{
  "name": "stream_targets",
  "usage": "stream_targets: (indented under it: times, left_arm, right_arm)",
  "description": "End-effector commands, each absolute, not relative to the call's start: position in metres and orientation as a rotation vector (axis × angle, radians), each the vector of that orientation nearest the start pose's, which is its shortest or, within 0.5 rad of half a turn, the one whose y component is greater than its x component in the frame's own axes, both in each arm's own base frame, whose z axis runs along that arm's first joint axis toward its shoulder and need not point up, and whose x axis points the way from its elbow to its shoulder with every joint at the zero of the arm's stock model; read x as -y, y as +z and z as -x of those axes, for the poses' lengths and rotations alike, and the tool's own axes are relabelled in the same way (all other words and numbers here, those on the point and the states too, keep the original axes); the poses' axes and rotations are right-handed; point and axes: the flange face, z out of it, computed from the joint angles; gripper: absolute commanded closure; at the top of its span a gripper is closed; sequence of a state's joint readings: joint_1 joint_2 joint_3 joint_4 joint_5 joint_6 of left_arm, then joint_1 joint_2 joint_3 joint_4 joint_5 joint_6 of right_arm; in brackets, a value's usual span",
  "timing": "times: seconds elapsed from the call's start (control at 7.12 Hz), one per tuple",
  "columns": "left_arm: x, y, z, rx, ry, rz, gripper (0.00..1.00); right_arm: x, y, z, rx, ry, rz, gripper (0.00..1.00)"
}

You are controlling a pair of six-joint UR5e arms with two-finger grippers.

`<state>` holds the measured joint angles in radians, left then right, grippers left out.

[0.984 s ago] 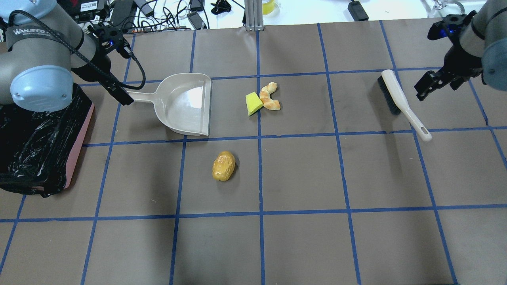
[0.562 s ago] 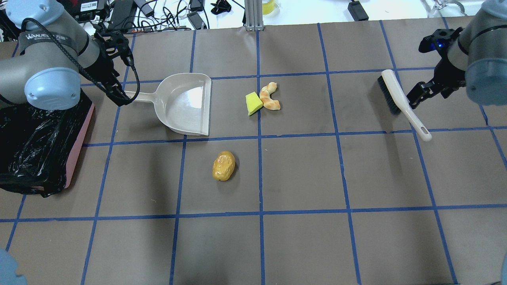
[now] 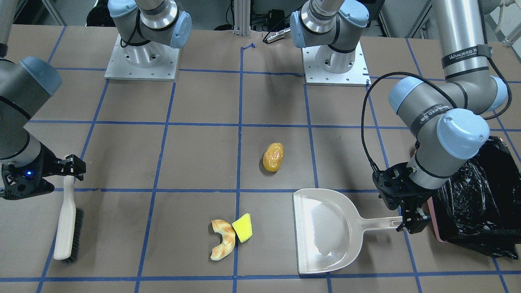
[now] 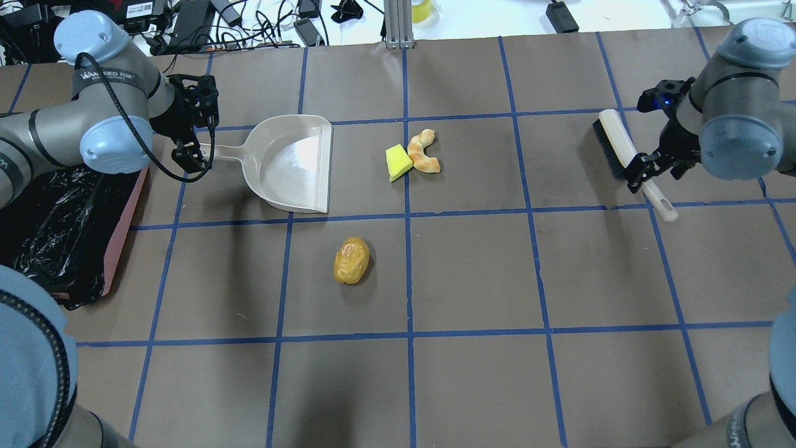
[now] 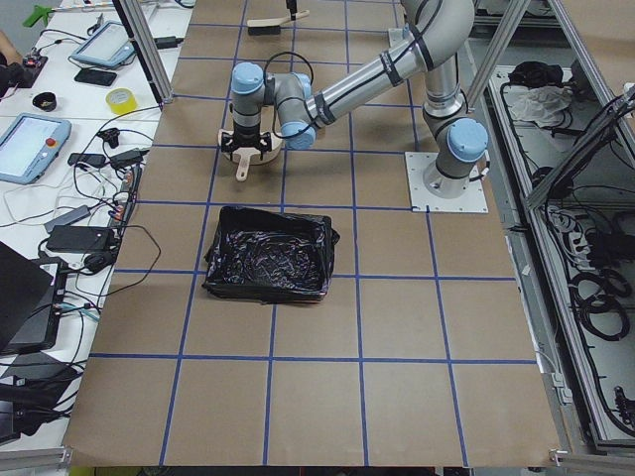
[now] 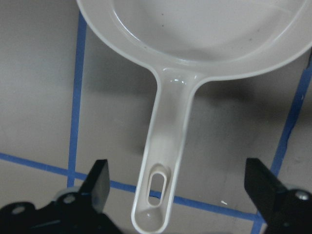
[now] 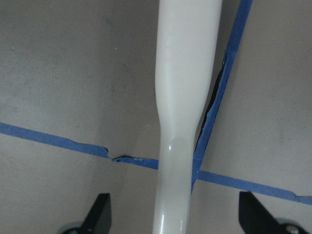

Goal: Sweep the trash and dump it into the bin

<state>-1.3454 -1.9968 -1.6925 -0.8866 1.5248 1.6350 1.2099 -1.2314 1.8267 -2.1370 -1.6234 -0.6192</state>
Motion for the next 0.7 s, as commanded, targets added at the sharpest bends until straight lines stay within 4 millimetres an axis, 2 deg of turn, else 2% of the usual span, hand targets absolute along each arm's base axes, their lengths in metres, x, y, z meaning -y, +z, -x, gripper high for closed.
stream_targets:
  times: [0.0,0.28,0.56]
  left_arm:
    - [0.642,0.242,-0.005,-2.327,-0.171,-2.02,0.03]
    - [0.644,0.239,-0.003,-2.337,-0.2,-2.031,0.03]
    - [0.644,0.23,-0.003,-2.348,-0.182,-2.039,0.09]
  right_arm:
    - [0.57,0.237,0.08,-3.142,0.105,0.399,0.22]
    - [0.568,0.235,0.082,-3.163,0.137,0.391,0.26]
    - [0.567,0.232,0.082,-3.165,0.146,0.365,0.27]
